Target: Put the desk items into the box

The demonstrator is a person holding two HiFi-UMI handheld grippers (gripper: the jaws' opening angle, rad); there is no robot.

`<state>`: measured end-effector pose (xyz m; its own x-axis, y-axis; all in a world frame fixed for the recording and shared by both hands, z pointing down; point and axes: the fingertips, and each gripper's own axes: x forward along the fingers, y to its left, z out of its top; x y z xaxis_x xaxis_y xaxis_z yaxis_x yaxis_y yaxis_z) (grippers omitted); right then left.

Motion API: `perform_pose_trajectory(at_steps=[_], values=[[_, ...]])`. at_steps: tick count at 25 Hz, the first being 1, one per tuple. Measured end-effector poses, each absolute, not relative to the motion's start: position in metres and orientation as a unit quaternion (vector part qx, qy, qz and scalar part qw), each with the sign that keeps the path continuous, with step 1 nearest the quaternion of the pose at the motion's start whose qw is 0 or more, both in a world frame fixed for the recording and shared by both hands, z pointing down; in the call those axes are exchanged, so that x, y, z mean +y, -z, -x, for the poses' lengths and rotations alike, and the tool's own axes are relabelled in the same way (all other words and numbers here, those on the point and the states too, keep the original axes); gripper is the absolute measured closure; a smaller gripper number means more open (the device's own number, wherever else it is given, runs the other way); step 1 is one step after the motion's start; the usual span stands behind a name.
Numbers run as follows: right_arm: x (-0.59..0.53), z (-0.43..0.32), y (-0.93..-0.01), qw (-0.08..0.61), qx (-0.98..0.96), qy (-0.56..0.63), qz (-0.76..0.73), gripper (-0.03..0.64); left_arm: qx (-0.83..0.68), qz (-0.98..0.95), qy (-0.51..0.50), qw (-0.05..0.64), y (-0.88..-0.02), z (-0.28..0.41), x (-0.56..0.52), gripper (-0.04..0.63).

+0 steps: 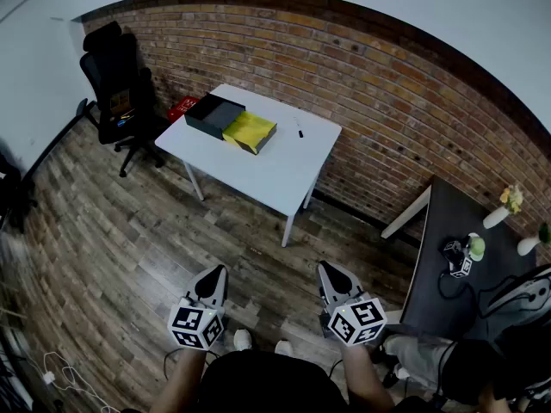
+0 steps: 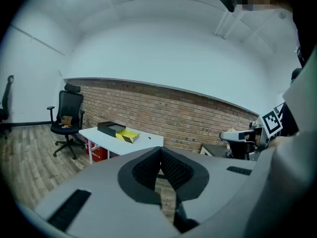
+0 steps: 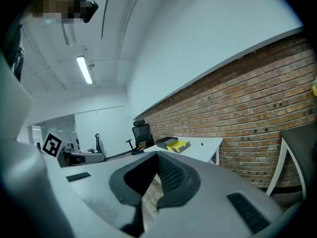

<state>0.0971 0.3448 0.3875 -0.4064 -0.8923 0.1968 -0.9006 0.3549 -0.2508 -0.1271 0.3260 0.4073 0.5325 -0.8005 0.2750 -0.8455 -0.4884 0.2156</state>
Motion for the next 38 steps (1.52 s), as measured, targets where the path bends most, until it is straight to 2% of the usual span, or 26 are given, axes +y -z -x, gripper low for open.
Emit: perform_pose_trajectory(at_steps=[19,38], values=[[0.337,-0.086,-0.393,0.011,-0.799,-0.173,-0.575,0.595,-0.458,-0.871,-0.061,0.169,-0.407,0.15,0.304,0.583],[0.317,-0.03,-0.395,0.01,-0.785,-0.177,-0.594,0.595,-0.445,-0.875,-0.058,0.182,-0.421,0.225,0.29,0.583]])
